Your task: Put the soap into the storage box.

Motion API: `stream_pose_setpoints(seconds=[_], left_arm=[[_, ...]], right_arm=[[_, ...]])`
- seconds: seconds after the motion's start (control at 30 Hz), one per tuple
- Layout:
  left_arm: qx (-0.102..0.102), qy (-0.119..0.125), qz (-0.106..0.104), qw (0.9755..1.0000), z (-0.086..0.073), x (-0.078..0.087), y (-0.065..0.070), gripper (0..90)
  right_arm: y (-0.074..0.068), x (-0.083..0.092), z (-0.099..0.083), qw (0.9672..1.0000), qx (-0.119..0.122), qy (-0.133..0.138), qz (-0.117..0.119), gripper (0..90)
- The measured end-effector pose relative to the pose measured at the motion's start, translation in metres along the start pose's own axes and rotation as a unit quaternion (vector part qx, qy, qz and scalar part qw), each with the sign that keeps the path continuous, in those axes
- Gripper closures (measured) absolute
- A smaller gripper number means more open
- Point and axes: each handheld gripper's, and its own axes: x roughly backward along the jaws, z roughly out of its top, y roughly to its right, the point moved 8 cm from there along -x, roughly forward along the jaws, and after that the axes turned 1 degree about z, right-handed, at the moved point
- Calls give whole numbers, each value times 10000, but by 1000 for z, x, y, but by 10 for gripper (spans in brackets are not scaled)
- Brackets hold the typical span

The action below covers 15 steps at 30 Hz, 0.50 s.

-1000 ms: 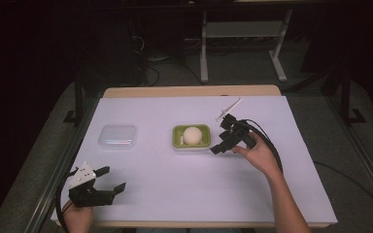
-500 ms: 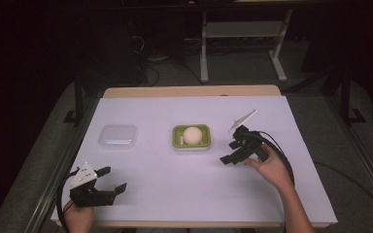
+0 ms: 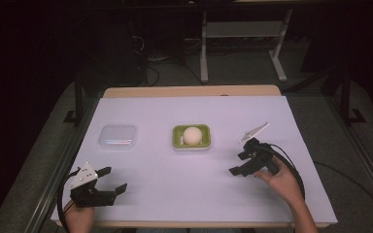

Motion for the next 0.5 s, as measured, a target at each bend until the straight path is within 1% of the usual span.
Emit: stream_pose_setpoints(seconds=[0.2, 0.23, 0.3, 0.33, 0.37, 0.4, 0.43, 0.5], left_arm=[[-19, -4, -8, 10000, 0, 0, 0, 130], [-53, -4, -11, 10000, 0, -1, 0, 130], [-63, -18, -15, 10000, 0, -1, 0, 130], [-59, -16, -16, 10000, 0, -1, 0, 130], [-66, -22, -18, 10000, 0, -1, 0, 130], [-17, -16, -18, 10000, 0, -1, 1, 130], [-31, -13, -17, 10000, 0, -1, 1, 130], [-45, -14, -20, 10000, 0, -2, 1, 130]], right_arm=[[-5, 2, -17, 10000, -16, 15, -10, 242], [-6, 3, -22, 10000, -16, 44, 1, 242], [-7, 4, -24, 10000, -20, 57, -3, 242], [-8, 5, -27, 9999, -3, 117, -17, 242], [-10, 6, -30, 9999, -40, 135, -24, 239], [-12, 7, -33, 9999, -45, 157, -23, 228], [-16, 10, -38, 9997, -69, 233, -87, 219], [-18, 10, -39, 9996, -68, 272, -83, 216]])
